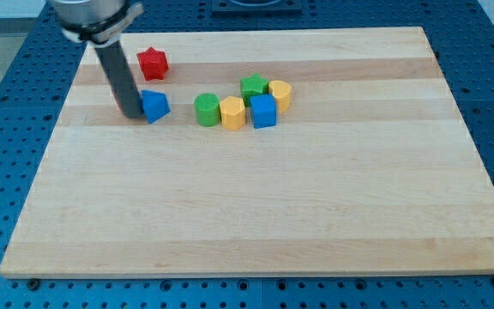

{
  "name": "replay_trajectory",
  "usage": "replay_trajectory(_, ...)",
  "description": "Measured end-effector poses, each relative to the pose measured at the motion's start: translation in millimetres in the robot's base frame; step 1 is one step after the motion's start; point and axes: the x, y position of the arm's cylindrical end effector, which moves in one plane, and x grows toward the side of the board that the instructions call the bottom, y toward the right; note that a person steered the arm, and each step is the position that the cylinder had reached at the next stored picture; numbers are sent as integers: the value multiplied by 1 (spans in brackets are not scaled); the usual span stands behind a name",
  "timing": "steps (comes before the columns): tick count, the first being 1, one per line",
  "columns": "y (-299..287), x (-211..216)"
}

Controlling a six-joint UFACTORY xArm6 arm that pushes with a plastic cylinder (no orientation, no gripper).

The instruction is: Slide the red circle closer to the blue triangle

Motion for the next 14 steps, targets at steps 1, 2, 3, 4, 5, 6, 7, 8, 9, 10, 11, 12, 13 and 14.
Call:
replay_trajectory(1,23,-15)
replay_trajectory(2,37,-23)
replay_trajectory(3,32,-20)
replay_trajectory(4,20,14)
replay_trajectory(5,-15,43)
replay_trajectory(6,-72,43)
replay_trajectory(7,-87,4)
replay_trajectory(8,-53,-39)
replay_trajectory(9,-10,-55)
replay_trajectory(10,-26,-55)
replay_trajectory(11,-65,-32)
replay_trajectory(12,-75,3)
replay_trajectory(13,-60,10)
replay_trajectory(14,-33,-4)
